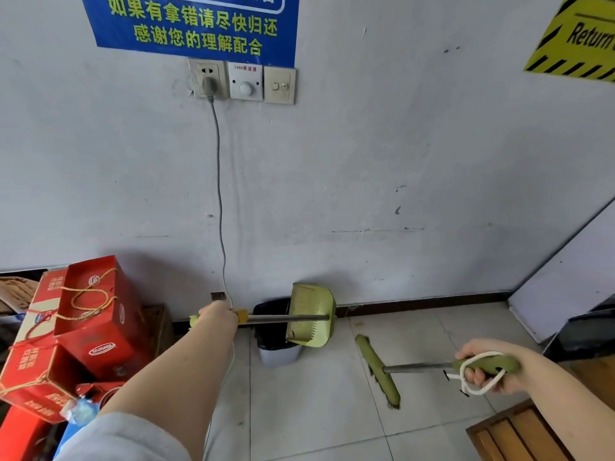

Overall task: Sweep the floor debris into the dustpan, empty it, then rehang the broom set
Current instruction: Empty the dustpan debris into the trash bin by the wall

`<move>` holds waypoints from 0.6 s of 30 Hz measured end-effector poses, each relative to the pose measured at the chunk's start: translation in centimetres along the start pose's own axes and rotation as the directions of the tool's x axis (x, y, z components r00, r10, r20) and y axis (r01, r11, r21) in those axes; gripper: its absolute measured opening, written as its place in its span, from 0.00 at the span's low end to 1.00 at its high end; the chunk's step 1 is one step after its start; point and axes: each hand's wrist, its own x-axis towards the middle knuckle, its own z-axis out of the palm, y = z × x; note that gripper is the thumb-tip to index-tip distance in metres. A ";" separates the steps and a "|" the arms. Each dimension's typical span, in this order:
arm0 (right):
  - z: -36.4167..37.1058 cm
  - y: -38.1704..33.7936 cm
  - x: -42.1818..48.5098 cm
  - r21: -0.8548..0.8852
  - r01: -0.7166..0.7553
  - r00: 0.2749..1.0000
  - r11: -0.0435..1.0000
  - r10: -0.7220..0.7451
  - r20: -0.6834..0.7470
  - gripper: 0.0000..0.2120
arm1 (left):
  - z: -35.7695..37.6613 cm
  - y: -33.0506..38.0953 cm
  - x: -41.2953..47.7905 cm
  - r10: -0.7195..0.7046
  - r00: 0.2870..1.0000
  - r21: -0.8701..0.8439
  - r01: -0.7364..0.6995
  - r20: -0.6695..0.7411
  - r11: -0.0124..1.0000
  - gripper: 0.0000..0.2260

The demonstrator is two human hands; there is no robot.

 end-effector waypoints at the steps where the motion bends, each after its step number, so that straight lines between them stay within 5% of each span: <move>1: 0.1 0.0 0.1 -0.011 -0.004 1.000 1.000 0.004 0.000 0.18 | -0.1 -0.3 0.0 0.036 0.999 0.040 -0.036 0.002 0.999 0.15; 10: 0.7 -0.7 -0.9 -0.058 0.003 1.000 0.998 -0.002 0.023 0.14 | 0.4 -0.3 -0.7 0.059 0.998 0.095 -0.060 0.012 0.994 0.16; 15: 1.1 -0.8 -1.6 -0.088 0.037 0.999 0.995 -0.034 0.035 0.15 | 0.1 -0.3 -0.9 0.010 0.999 0.172 -0.017 0.039 0.985 0.06; 18: 1.0 -0.7 -1.5 -0.105 0.051 0.998 0.993 -0.048 0.034 0.15 | -0.1 -0.8 0.0 -0.074 0.997 -0.005 0.074 0.018 0.997 0.09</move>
